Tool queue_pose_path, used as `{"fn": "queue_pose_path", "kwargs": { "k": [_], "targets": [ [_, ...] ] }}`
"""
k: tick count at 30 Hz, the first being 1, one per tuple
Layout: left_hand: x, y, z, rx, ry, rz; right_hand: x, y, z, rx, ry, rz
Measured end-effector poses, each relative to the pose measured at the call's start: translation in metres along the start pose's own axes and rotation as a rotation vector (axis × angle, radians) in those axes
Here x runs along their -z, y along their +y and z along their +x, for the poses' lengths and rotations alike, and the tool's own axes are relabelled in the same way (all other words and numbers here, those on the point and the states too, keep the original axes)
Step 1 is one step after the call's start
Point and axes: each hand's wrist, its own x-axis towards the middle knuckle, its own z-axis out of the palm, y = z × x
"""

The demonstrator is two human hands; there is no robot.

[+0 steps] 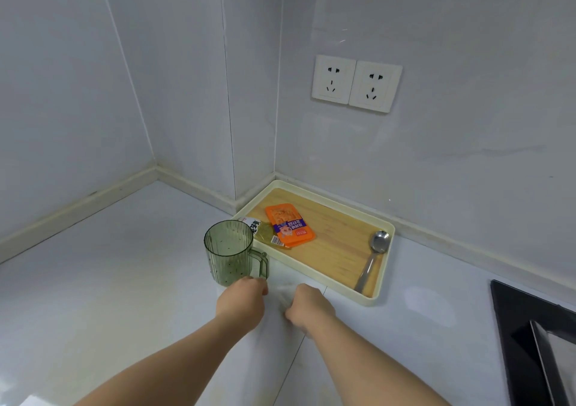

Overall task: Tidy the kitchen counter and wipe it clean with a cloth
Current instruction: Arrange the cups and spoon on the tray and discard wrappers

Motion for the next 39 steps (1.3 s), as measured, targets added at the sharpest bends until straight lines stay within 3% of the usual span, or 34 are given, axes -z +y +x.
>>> {"fn": "queue_pose_path", "kwargs": {
  "k": [14,23,31,35,39],
  "targets": [
    [0.001,0.029,0.003,-0.048,-0.027,-0.081,0.008,0.029,-0.002,-0.082,-0.021,0.083],
    [0.006,0.034,0.010,-0.050,-0.030,-0.149,0.010,0.031,-0.005,-0.027,0.056,-0.011],
    [0.014,0.035,0.014,-0.032,-0.047,-0.238,0.005,0.039,-0.001,0.003,0.034,0.075],
    [0.018,0.045,0.017,-0.076,0.008,-0.340,0.019,0.044,-0.001,-0.012,0.020,0.273],
    [0.029,0.062,0.025,-0.145,0.088,-0.452,0.060,0.058,0.013,-0.114,0.224,0.653]
  ]
}}
